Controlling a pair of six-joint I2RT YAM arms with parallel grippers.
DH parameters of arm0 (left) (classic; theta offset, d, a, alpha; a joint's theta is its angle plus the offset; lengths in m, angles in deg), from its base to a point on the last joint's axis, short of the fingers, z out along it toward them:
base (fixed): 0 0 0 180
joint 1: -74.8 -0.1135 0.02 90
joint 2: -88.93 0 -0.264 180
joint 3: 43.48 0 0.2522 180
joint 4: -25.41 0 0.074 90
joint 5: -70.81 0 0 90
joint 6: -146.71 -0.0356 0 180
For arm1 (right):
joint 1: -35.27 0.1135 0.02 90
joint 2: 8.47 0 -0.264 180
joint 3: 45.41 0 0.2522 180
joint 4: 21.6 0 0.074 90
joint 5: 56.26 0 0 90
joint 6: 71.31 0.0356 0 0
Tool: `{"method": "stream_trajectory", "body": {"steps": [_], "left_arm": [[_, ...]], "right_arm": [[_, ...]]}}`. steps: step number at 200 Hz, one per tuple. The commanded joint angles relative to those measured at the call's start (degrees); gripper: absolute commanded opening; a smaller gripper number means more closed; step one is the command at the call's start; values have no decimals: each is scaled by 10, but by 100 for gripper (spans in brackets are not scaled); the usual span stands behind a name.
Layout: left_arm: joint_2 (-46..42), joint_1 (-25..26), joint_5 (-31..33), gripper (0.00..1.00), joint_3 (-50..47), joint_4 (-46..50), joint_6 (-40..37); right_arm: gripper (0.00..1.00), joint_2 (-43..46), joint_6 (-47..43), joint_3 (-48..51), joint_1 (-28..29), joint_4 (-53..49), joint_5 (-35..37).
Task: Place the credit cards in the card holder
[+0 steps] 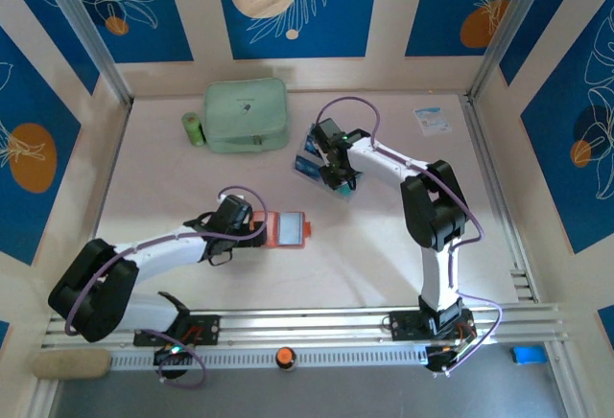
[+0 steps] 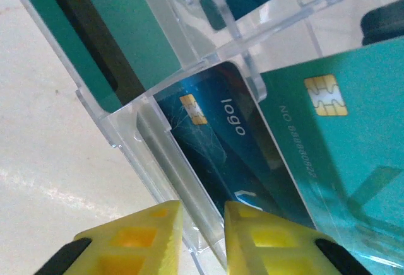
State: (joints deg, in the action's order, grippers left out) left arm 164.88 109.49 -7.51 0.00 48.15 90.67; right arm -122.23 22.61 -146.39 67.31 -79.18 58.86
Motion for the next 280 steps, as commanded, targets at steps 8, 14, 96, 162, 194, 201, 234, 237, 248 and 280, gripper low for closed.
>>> {"method": "stream_trajectory", "body": {"steps": [8,14,96,162,194,201,234,237,248,280], "left_arm": [[12,-6,-7,100,6,-11,-6],[11,-6,-7,100,6,-11,-6],[11,-6,-10,100,6,-12,-5],[-7,-6,-11,100,8,-1,-2],[-18,-6,-9,100,9,6,-2],[-18,-6,-8,100,10,7,-2],[-20,-6,3,100,16,20,0],[-20,-6,3,100,15,22,0],[-21,-6,8,100,17,27,1],[-23,-6,26,100,20,43,9]], "right_arm": [[19,5,-9,8,4,-7,-14],[17,7,-11,9,4,-7,-14],[6,50,-64,12,22,1,-32],[0,110,-19,3,54,6,-58],[0,152,91,35,65,46,-135],[0,163,123,51,70,68,-150],[0,202,273,150,90,206,-236],[0,204,287,158,92,217,-240],[0,208,335,196,99,277,-259],[0,202,438,290,124,429,-270]]}}
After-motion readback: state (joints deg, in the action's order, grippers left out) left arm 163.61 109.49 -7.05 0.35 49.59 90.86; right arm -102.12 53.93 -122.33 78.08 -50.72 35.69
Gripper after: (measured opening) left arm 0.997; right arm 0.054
